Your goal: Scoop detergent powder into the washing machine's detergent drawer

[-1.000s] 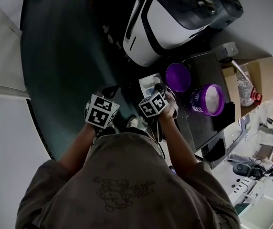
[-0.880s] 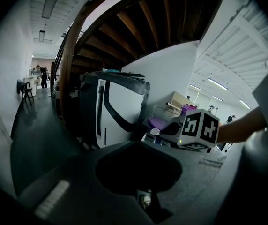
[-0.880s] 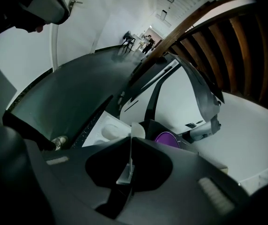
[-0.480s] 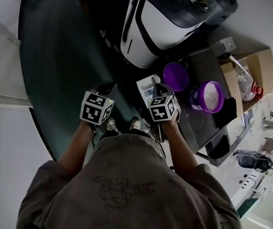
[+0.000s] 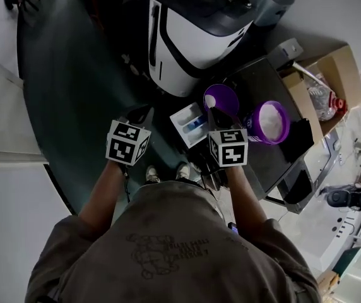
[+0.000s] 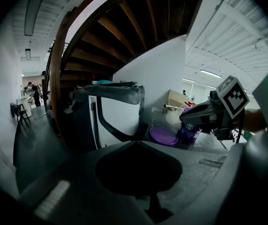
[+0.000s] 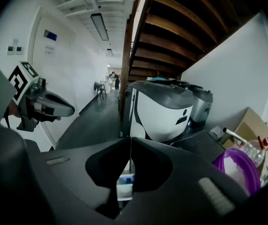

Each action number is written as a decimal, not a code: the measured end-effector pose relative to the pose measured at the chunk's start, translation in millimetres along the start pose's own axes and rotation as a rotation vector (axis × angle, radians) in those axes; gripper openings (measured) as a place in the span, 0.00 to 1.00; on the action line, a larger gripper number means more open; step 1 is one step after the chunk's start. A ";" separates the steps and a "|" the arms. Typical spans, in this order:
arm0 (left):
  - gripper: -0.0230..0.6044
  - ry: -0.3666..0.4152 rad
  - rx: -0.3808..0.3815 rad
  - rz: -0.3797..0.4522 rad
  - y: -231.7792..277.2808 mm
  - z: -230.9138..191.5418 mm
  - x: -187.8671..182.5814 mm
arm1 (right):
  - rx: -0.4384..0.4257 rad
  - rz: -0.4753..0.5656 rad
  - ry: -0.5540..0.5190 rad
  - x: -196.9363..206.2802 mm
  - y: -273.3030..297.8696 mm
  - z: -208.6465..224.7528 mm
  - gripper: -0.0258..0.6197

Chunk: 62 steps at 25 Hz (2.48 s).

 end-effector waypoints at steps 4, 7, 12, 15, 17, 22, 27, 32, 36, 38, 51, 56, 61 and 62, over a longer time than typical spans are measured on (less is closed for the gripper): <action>0.04 0.013 0.048 0.035 11.6 14.0 -23.5 | 0.024 0.045 0.034 -8.3 -14.3 18.9 0.09; 0.04 0.029 0.070 0.052 20.1 23.2 -39.5 | 0.034 0.073 0.087 -12.7 -24.1 33.8 0.09; 0.04 0.052 0.118 0.059 35.1 38.3 -56.4 | 0.055 0.110 0.142 -19.5 -38.8 54.9 0.09; 0.04 0.071 0.147 0.059 45.9 48.7 -64.8 | 0.081 0.125 0.152 -20.1 -47.1 68.7 0.09; 0.04 0.077 0.165 0.062 53.9 54.7 -71.1 | 0.103 0.135 0.163 -20.2 -53.3 78.7 0.09; 0.04 0.090 0.235 0.068 75.8 72.1 -86.0 | 0.155 0.151 0.182 -14.7 -67.9 102.8 0.09; 0.04 0.136 0.315 0.080 101.9 98.3 -104.4 | 0.230 0.162 0.220 -1.6 -88.8 132.0 0.09; 0.04 0.169 0.377 0.079 122.5 125.8 -118.7 | 0.305 0.159 0.255 10.4 -116.1 157.1 0.09; 0.04 0.191 0.421 0.082 136.4 144.8 -126.4 | 0.354 0.171 0.276 17.8 -134.7 170.7 0.09; 0.04 0.200 0.441 0.082 142.0 154.2 -129.4 | 0.371 0.171 0.283 21.5 -142.4 174.8 0.09; 0.04 0.243 0.493 0.072 159.5 202.6 -134.0 | 0.401 0.172 0.273 38.4 -176.1 189.8 0.09; 0.04 0.241 0.481 0.081 159.0 211.9 -136.7 | 0.377 0.181 0.270 41.5 -178.5 194.7 0.09; 0.04 0.246 0.463 0.073 155.9 217.3 -134.0 | 0.357 0.170 0.220 43.6 -181.3 196.1 0.09; 0.04 0.246 0.457 0.075 155.4 218.3 -134.1 | 0.351 0.173 0.218 44.6 -181.8 196.7 0.09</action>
Point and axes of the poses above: the fingertips, and each gripper's own axes: y forward along the fingers, z to its right, x out of its underside, the point moved 10 cm from there along -y, backward along the fingers, and after that the axes turned 7 degrees about z, right-handed, at the moved point
